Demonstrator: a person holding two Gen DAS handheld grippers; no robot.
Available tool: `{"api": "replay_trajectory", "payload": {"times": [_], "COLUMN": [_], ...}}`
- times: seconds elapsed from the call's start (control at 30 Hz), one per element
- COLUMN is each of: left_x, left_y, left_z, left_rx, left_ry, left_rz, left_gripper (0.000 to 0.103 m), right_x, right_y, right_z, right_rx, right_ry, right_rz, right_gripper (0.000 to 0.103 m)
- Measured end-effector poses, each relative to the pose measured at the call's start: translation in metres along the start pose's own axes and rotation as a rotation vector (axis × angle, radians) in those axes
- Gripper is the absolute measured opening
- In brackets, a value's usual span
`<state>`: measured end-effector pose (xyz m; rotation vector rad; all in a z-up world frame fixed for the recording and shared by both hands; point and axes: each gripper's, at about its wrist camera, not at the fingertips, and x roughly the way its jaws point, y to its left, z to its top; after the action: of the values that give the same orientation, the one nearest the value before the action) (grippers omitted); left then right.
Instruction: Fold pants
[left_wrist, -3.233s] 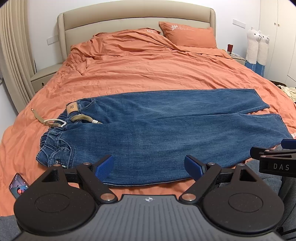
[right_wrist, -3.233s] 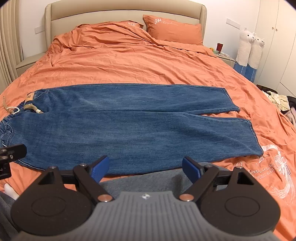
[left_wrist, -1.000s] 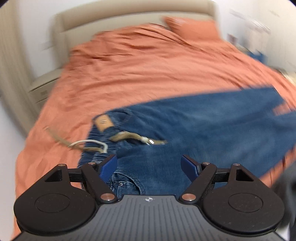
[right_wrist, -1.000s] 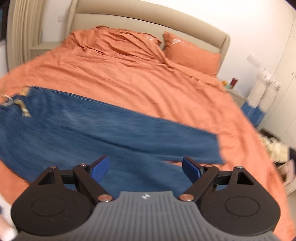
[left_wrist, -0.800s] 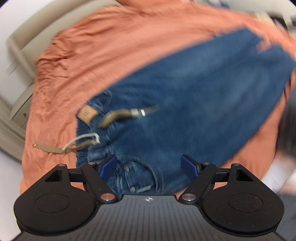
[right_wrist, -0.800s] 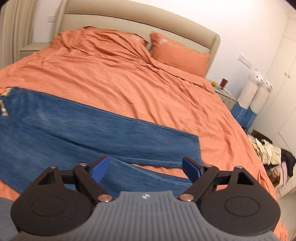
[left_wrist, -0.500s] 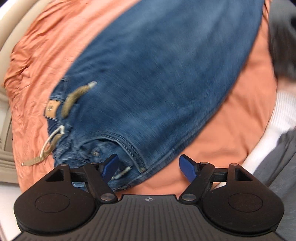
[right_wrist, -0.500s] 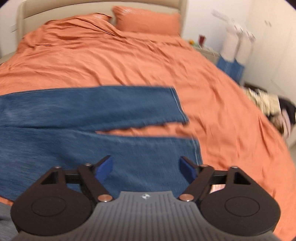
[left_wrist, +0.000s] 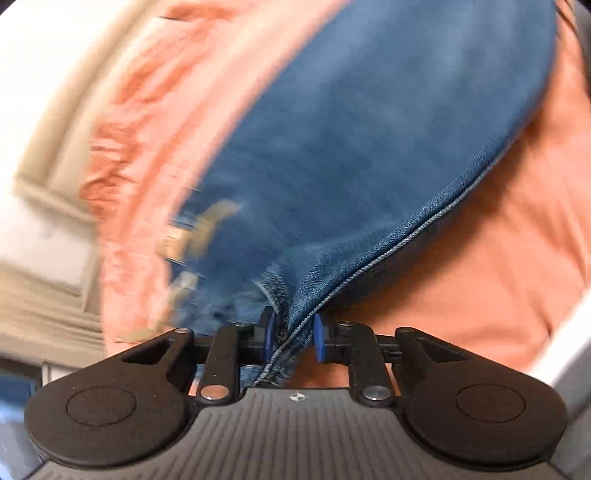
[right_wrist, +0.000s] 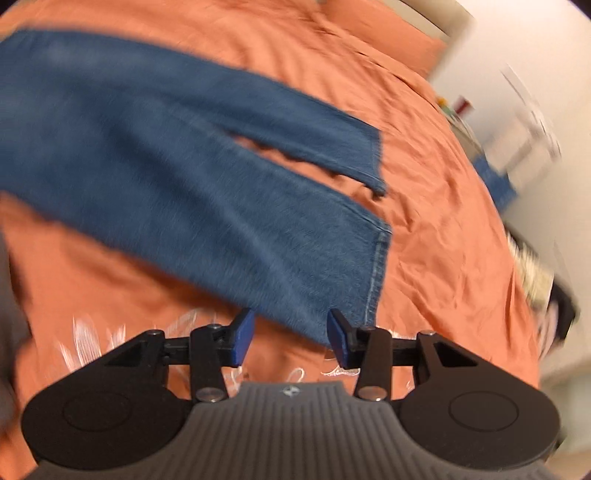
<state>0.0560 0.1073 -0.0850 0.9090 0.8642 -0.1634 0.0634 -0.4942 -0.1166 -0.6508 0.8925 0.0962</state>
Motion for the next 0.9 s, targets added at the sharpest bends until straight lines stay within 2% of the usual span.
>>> {"api": "replay_trajectory", "payload": {"times": [0.17, 0.3, 0.33, 0.37, 0.4, 0.43, 0.57, 0.63, 0.73, 0.8, 0.9], "left_x": [-0.026, -0.031, -0.032, -0.034, -0.035, -0.036, -0.044, -0.050, -0.057, -0.054, -0.033], "left_y": [0.037, 0.059, 0.064, 0.064, 0.066, 0.070, 0.064, 0.072, 0.091, 0.108, 0.127], "left_z": [0.028, 0.057, 0.061, 0.061, 0.063, 0.066, 0.058, 0.059, 0.064, 0.076, 0.096], "left_rx": [-0.218, -0.352, -0.372, -0.383, -0.392, -0.398, -0.430, -0.453, -0.476, -0.490, -0.490], "left_ry": [-0.131, -0.168, -0.170, -0.171, -0.171, -0.172, -0.174, -0.177, -0.188, -0.174, -0.149], "left_rz": [0.138, 0.178, 0.182, 0.188, 0.197, 0.203, 0.226, 0.230, 0.223, 0.209, 0.200], "left_gripper": [0.018, 0.018, 0.018, 0.018, 0.018, 0.018, 0.016, 0.012, 0.012, 0.012, 0.012], "right_x": [0.011, 0.028, 0.031, 0.035, 0.037, 0.038, 0.011, -0.010, -0.042, -0.055, -0.039], "right_y": [0.042, 0.051, 0.051, 0.050, 0.048, 0.044, 0.022, 0.006, -0.027, -0.048, -0.074], "right_z": [-0.017, -0.025, -0.026, -0.027, -0.026, -0.026, -0.010, 0.008, 0.045, 0.071, 0.111], "right_rx": [-0.274, -0.340, -0.342, -0.340, -0.331, -0.311, -0.170, -0.110, -0.026, 0.031, 0.084], "right_ry": [-0.032, -0.036, -0.035, -0.033, -0.027, -0.028, -0.108, -0.166, -0.232, -0.250, -0.222], "right_rz": [-0.140, -0.238, -0.255, -0.275, -0.298, -0.309, -0.346, -0.387, -0.430, -0.433, -0.417], "right_gripper": [0.041, 0.040, 0.036, 0.023, 0.014, 0.000, 0.000, 0.000, 0.000, 0.000, 0.000]}}
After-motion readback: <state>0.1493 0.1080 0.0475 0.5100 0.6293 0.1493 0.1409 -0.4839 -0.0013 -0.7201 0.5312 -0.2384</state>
